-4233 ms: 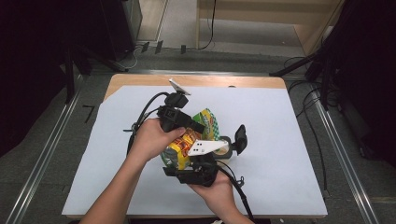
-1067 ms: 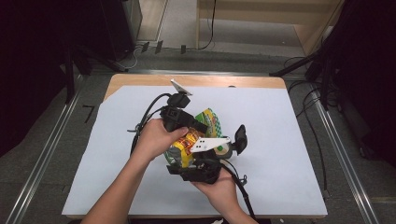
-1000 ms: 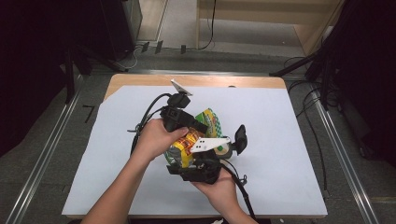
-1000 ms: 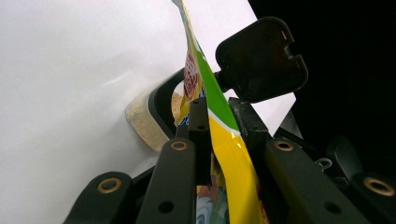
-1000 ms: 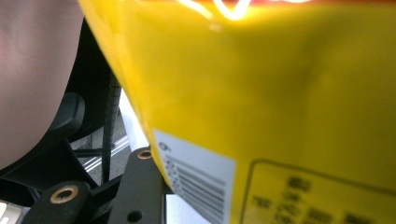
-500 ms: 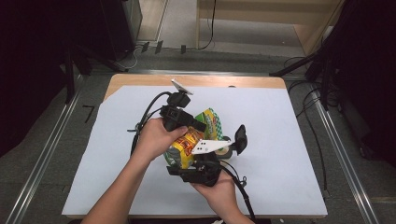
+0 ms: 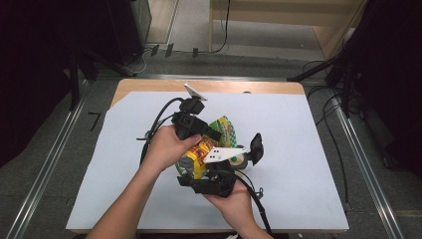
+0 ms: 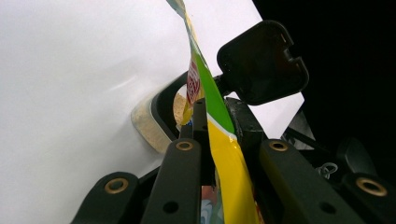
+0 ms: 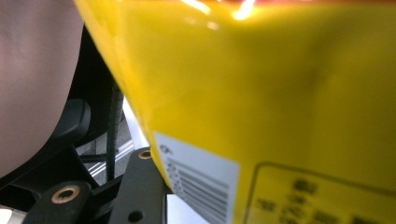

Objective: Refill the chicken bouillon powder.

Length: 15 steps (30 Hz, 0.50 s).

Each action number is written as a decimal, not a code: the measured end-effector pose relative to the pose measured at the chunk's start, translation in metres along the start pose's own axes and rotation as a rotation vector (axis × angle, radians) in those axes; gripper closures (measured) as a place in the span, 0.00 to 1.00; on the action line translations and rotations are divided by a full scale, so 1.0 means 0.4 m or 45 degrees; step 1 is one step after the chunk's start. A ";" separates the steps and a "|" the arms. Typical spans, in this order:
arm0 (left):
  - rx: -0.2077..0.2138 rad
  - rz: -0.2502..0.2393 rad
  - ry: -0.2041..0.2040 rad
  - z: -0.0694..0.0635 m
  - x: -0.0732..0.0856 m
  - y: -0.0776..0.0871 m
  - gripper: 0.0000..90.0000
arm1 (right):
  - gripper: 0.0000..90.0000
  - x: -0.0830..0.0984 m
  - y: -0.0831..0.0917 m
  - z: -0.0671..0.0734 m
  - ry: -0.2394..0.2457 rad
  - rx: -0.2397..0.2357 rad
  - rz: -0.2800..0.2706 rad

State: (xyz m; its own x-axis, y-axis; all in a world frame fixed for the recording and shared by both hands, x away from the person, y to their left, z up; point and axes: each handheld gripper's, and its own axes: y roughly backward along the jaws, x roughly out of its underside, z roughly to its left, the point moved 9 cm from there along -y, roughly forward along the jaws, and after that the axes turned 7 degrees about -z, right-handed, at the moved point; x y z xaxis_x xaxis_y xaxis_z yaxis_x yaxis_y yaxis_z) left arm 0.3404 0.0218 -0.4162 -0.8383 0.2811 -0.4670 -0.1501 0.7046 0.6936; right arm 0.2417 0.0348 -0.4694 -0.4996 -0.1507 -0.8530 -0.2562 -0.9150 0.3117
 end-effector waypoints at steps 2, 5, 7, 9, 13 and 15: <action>0.004 0.010 0.004 0.000 -0.003 -0.003 0.92 | 0.72 -0.003 0.002 -0.001 -0.007 0.000 -0.001; 0.028 0.031 0.034 0.006 -0.009 -0.011 0.92 | 0.72 -0.005 0.006 -0.005 -0.010 0.009 0.003; 0.041 0.042 0.047 0.009 -0.013 -0.014 0.92 | 0.72 -0.007 0.007 -0.008 -0.010 0.015 0.000; 0.041 0.047 0.044 0.010 -0.015 -0.015 0.93 | 0.72 -0.008 0.008 -0.008 -0.012 0.015 -0.003; 0.040 0.046 0.041 0.011 -0.015 -0.015 0.92 | 0.72 -0.008 0.007 -0.009 -0.010 0.017 -0.006; 0.043 0.044 0.039 0.011 -0.015 -0.014 0.92 | 0.72 -0.008 0.007 -0.009 -0.009 0.017 -0.006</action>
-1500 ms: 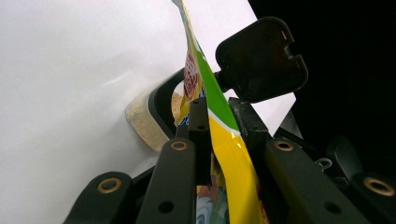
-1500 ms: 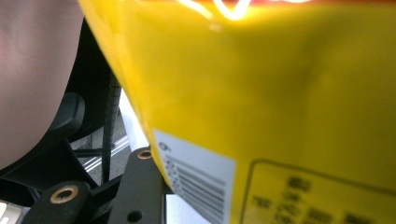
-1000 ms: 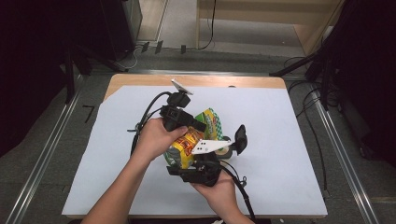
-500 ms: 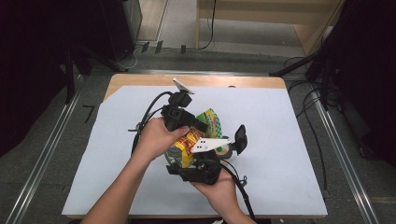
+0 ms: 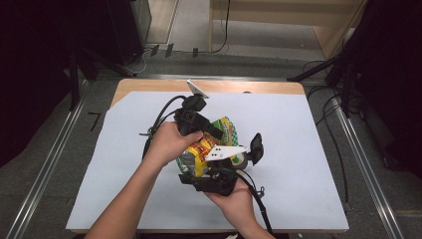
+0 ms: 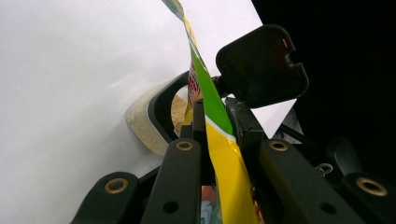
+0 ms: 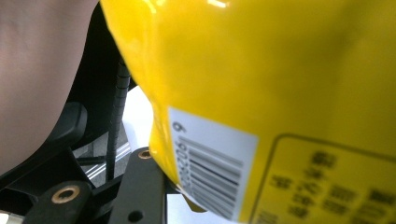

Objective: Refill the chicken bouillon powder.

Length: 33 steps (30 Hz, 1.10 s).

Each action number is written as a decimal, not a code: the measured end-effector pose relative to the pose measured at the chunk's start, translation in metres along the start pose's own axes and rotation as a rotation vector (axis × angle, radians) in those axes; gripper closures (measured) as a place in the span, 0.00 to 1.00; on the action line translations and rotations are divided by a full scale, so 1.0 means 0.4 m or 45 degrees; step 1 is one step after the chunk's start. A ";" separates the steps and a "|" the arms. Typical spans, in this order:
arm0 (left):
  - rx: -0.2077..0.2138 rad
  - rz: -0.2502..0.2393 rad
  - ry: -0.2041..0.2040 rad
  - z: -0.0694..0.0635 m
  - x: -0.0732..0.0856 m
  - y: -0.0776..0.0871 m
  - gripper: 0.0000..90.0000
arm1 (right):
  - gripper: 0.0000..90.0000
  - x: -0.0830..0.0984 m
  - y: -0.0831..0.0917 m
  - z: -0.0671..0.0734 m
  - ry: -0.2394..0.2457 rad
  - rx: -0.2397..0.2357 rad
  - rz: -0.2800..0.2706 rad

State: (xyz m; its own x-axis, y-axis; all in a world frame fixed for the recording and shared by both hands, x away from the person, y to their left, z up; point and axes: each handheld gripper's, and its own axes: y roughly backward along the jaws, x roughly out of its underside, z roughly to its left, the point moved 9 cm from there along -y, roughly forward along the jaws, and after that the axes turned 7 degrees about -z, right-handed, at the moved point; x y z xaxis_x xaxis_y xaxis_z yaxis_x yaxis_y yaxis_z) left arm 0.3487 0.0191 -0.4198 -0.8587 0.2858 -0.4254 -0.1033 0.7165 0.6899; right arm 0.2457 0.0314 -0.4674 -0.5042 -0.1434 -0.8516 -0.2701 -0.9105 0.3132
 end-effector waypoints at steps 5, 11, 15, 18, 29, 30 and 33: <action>0.000 -0.020 0.009 0.002 -0.003 0.005 0.92 | 0.72 -0.001 -0.001 -0.003 0.015 0.000 0.008; -0.005 -0.032 0.000 0.007 0.000 0.018 0.92 | 0.72 -0.008 -0.006 0.003 0.028 -0.017 0.014; -0.007 -0.052 0.002 0.014 0.000 0.028 0.93 | 0.73 -0.008 -0.012 0.007 0.036 -0.038 0.018; -0.016 -0.062 -0.002 0.016 0.000 0.032 0.93 | 0.73 -0.011 -0.016 0.007 0.037 -0.043 0.023; -0.027 -0.054 0.007 0.030 0.007 0.031 0.93 | 0.73 0.001 -0.025 0.004 0.022 -0.058 0.036; -0.027 -0.054 0.008 0.030 0.007 0.030 0.93 | 0.73 0.001 -0.025 0.004 0.019 -0.058 0.035; -0.029 -0.050 0.006 0.030 0.008 0.028 0.93 | 0.73 0.001 -0.025 0.006 0.014 -0.058 0.033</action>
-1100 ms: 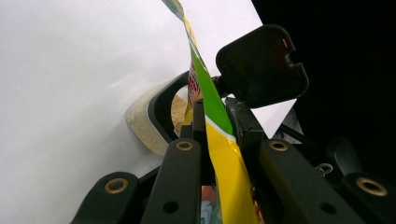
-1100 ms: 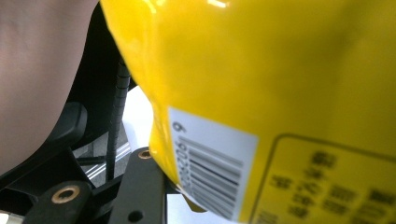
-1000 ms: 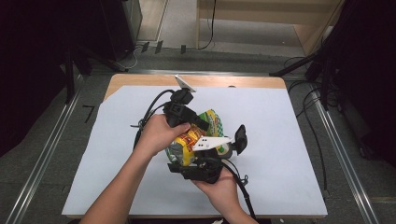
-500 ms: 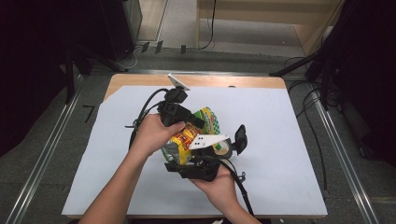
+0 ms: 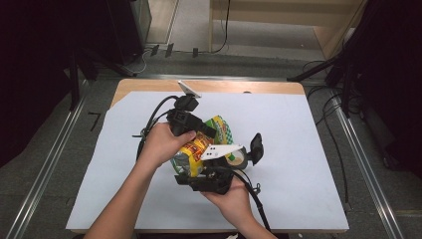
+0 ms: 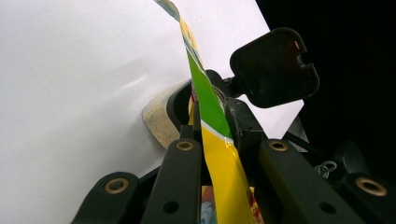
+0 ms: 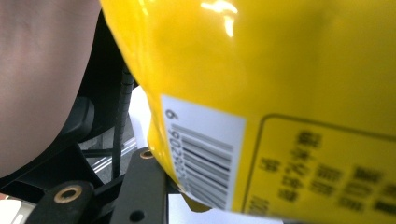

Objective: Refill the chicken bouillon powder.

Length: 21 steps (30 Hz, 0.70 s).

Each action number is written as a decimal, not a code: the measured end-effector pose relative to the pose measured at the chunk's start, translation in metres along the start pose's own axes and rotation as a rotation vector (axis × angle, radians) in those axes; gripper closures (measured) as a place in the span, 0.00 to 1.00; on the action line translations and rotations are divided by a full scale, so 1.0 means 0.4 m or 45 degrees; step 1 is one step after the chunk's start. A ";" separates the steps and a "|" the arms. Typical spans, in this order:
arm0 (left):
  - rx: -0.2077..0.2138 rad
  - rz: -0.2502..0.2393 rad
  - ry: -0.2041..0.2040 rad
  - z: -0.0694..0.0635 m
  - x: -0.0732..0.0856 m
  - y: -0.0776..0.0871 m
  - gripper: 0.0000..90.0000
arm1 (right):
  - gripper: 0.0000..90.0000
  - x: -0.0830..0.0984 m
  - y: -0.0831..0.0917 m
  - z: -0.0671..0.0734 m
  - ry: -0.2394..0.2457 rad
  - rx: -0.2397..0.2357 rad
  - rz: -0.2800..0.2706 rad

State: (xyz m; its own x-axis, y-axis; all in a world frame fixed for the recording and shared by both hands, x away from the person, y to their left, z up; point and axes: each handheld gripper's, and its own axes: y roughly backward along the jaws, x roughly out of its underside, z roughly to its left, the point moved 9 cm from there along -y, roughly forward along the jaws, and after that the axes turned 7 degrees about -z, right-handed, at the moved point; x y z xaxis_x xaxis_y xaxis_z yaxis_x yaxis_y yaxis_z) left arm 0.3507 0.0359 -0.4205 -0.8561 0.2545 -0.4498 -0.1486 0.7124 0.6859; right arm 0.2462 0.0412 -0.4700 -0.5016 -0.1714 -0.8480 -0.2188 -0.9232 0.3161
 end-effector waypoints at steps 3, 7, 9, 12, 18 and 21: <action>0.002 -0.001 -0.001 0.000 0.000 -0.001 0.93 | 0.73 0.001 0.000 0.000 0.002 0.001 0.000; 0.005 -0.001 0.002 0.001 0.001 -0.002 0.93 | 0.73 0.001 0.000 0.001 -0.011 -0.003 0.002; 0.007 -0.002 0.004 0.001 0.001 -0.004 0.93 | 0.73 0.002 0.001 0.001 -0.028 -0.007 0.000; 0.007 0.002 -0.001 0.000 0.003 -0.006 0.93 | 0.73 0.005 0.000 0.001 -0.023 -0.003 -0.003; 0.006 0.004 0.000 0.003 0.010 -0.012 0.93 | 0.73 0.014 0.000 -0.001 -0.022 0.001 0.011; 0.011 0.004 -0.007 0.000 0.012 -0.010 0.93 | 0.73 0.017 0.000 -0.001 -0.009 0.008 0.012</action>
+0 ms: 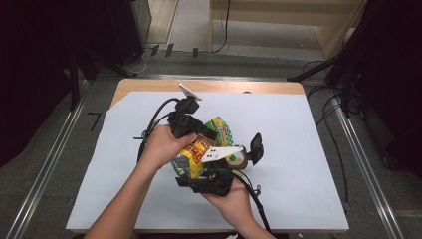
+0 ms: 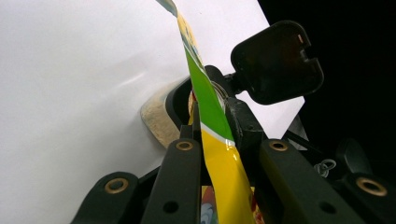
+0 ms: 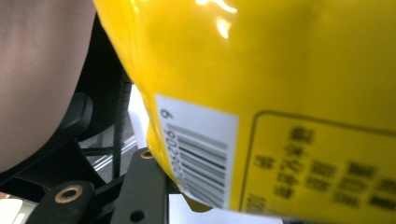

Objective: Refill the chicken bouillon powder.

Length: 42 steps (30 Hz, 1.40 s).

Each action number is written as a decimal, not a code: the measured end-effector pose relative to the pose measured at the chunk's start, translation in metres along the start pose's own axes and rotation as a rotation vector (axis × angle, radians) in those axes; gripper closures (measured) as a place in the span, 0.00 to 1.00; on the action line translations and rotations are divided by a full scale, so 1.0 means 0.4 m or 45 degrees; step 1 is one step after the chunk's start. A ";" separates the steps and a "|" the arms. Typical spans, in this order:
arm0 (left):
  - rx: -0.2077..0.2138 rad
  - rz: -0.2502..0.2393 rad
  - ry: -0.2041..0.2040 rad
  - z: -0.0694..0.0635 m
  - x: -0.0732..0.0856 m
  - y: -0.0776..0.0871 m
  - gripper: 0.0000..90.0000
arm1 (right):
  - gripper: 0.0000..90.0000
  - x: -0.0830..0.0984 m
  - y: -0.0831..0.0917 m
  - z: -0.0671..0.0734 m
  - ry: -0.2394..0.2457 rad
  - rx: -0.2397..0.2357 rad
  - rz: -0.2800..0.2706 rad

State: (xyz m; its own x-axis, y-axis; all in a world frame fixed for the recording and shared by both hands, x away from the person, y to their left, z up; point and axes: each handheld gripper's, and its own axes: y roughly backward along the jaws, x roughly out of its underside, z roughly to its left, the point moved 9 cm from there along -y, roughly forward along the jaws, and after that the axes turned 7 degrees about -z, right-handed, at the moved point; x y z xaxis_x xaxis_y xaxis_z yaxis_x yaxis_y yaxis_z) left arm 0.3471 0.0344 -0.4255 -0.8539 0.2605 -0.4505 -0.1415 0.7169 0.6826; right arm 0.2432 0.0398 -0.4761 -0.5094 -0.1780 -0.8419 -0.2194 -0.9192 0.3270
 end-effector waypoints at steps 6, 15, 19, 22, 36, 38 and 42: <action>0.034 -0.006 -0.013 -0.016 0.009 0.006 0.88 | 0.72 0.010 -0.005 -0.005 0.099 0.057 -0.026; 0.021 0.006 -0.060 -0.007 0.034 0.006 0.89 | 0.72 0.047 -0.019 -0.013 0.216 0.123 0.030; 0.044 0.014 -0.074 -0.001 0.043 0.005 0.89 | 0.73 0.060 -0.026 -0.009 0.290 0.132 0.047; 0.056 0.015 -0.100 0.002 0.048 0.005 0.89 | 0.73 0.066 -0.031 -0.006 0.314 0.136 0.056; 0.136 0.021 -0.096 0.021 0.059 -0.010 0.93 | 0.73 0.107 -0.049 0.004 0.391 0.137 0.091; 0.149 0.016 -0.092 0.027 0.060 -0.017 0.94 | 0.73 0.111 -0.051 0.002 0.401 0.137 0.104; 0.137 0.024 -0.075 0.034 0.064 -0.025 0.97 | 0.73 0.116 -0.054 -0.001 0.416 0.138 0.126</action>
State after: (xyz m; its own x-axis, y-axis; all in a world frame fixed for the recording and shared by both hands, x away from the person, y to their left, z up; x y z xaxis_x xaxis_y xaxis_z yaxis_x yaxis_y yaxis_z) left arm 0.3336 0.0429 -0.4516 -0.8246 0.3095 -0.4736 -0.0688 0.7760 0.6270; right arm 0.2246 0.0513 -0.5226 -0.2436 -0.3833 -0.8909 -0.2783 -0.8523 0.4428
